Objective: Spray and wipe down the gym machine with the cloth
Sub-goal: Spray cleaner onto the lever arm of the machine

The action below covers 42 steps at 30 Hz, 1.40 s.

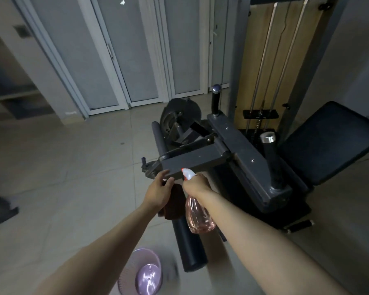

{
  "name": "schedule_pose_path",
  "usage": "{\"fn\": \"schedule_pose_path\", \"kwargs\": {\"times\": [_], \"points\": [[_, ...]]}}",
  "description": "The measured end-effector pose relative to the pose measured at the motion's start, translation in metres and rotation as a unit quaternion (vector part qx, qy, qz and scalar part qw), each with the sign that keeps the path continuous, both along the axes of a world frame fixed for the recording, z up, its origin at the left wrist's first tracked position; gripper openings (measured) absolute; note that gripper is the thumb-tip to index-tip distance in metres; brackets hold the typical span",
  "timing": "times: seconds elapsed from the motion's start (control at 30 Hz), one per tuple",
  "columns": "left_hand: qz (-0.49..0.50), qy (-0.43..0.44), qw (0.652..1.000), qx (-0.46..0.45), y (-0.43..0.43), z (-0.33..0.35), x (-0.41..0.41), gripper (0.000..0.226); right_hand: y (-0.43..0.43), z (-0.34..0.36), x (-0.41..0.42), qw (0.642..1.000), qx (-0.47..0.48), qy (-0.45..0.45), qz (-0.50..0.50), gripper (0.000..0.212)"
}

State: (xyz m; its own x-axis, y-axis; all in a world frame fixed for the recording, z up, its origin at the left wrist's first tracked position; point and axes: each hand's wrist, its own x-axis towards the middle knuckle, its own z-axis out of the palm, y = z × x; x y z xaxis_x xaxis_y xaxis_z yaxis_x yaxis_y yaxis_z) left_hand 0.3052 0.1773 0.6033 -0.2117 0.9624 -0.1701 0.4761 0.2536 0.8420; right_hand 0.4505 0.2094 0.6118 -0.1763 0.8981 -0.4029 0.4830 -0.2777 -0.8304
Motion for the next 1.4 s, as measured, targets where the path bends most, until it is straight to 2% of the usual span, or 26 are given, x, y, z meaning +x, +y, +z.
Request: {"fn": "schedule_pose_path", "kwargs": {"times": [0.27,0.43,0.57,0.73,0.87,1.0,1.17,1.4], "points": [[-0.017,-0.025,0.999,-0.03,0.022,-0.014,-0.052,0.023,0.029,-0.014,-0.036,0.999,0.001,-0.043,-0.031,0.068],[-0.06,-0.031,0.997,-0.03,0.037,-0.016,-0.061,0.034,0.035,-0.014,-0.015,0.984,0.003,-0.007,-0.179,0.066],[-0.087,-0.059,0.994,-0.028,0.049,-0.009,-0.06,0.031,0.038,-0.01,0.0,0.975,0.025,-0.01,-0.219,0.069],[-0.148,-0.085,0.985,-0.007,0.051,0.002,-0.057,0.035,0.047,0.009,-0.022,0.978,0.12,0.016,-0.173,0.057],[-0.176,-0.076,0.981,0.017,0.053,0.017,-0.063,0.048,0.06,0.031,-0.051,0.959,0.182,0.084,-0.202,0.043],[-0.154,-0.051,0.986,0.032,0.057,0.021,-0.075,0.032,0.074,0.039,-0.068,0.954,0.21,0.106,-0.183,0.053],[-0.174,-0.002,0.985,-0.005,0.058,0.011,-0.082,0.059,0.088,0.035,-0.089,0.952,0.258,0.085,-0.142,0.058],[-0.159,-0.038,0.986,-0.022,0.059,0.019,-0.072,0.067,0.097,0.024,-0.094,0.956,0.272,0.027,-0.105,0.078]]}}
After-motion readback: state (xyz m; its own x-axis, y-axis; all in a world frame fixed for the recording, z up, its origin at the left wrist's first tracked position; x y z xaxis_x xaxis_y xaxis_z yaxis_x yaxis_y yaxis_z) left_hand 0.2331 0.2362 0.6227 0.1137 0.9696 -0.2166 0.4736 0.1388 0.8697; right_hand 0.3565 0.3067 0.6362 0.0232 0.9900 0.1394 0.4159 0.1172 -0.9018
